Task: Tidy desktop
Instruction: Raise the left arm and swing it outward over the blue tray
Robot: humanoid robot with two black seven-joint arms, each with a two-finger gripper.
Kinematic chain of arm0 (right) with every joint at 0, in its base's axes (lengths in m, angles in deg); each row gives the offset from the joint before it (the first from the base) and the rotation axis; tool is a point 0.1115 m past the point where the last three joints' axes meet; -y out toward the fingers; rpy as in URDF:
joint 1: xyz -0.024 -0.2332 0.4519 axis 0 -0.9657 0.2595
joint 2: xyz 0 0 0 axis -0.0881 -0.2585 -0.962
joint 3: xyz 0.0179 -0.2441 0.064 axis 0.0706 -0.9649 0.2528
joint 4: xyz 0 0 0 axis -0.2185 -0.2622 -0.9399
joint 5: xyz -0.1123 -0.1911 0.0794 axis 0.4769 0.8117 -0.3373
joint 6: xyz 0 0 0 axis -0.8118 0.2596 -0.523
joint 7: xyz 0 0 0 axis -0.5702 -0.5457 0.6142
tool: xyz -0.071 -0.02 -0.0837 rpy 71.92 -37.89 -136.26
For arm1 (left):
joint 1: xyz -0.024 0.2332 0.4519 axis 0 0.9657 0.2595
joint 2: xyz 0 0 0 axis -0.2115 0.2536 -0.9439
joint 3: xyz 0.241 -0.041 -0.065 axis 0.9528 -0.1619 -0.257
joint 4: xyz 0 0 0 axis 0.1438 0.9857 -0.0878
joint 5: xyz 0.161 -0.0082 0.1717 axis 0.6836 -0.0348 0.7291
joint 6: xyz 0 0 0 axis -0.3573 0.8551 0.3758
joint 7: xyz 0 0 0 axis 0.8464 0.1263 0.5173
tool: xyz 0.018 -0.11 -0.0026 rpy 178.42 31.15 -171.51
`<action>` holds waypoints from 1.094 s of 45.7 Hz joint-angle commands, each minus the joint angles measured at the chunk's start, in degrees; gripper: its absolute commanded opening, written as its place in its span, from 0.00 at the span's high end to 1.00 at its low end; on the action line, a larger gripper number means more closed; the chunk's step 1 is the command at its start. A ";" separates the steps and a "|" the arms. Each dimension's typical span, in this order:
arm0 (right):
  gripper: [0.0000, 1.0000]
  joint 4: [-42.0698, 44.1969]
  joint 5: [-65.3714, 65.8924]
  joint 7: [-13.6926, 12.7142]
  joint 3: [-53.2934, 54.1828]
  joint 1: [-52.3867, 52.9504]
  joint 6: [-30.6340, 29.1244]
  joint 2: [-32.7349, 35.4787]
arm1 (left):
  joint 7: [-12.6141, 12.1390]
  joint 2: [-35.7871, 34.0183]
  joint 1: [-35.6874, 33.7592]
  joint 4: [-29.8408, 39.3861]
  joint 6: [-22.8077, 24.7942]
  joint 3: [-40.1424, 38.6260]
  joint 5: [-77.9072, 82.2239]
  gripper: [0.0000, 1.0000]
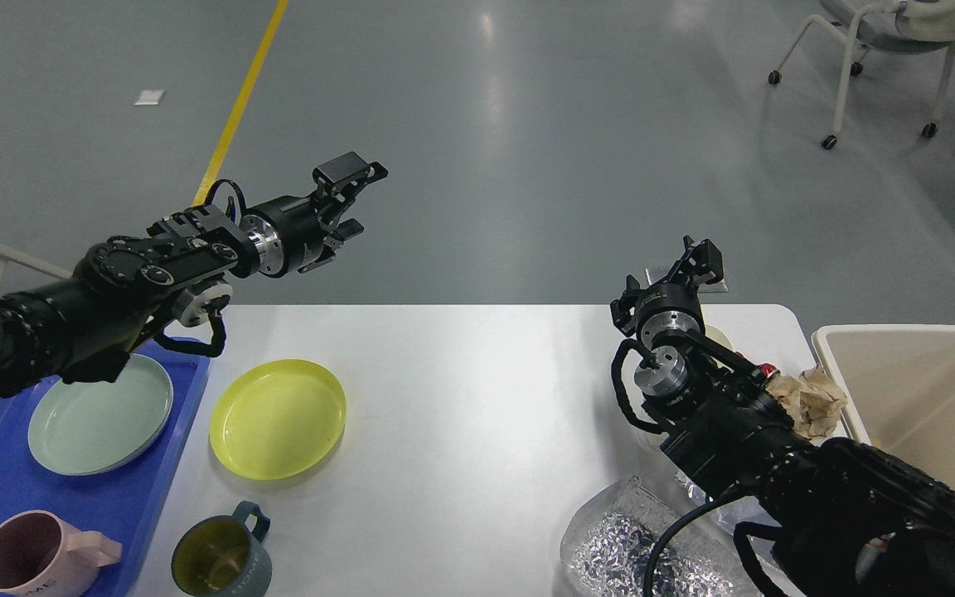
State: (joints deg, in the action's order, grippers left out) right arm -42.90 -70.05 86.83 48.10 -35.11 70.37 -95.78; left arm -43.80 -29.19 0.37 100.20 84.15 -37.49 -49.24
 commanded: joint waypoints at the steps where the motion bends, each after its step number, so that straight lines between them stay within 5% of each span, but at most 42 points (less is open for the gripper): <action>1: 0.00 0.00 -0.06 0.00 0.00 0.00 0.01 0.00 | 0.16 -3.56 -5.90 8.90 0.20 9.03 0.31 0.00; 9: 0.00 0.00 0.02 0.00 0.00 0.00 0.01 0.00 | 0.51 -3.48 -9.07 11.10 1.61 17.56 0.31 0.00; 28: 0.00 0.00 0.02 0.00 0.00 0.00 0.01 0.00 | 1.57 -4.44 -8.53 11.27 2.31 15.80 2.50 0.00; 38: 0.00 0.00 -0.06 0.00 0.00 0.00 0.01 0.00 | 1.21 -3.04 -26.63 23.48 10.30 34.34 2.59 0.00; 50: 0.00 0.00 -0.06 0.00 0.00 0.00 0.01 0.00 | 1.21 -2.51 -47.02 42.64 18.57 43.05 5.39 0.00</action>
State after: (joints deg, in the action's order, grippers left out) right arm -42.90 -70.07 86.83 48.08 -35.11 70.38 -95.78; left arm -42.66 -31.73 -38.36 134.90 99.54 2.30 -46.36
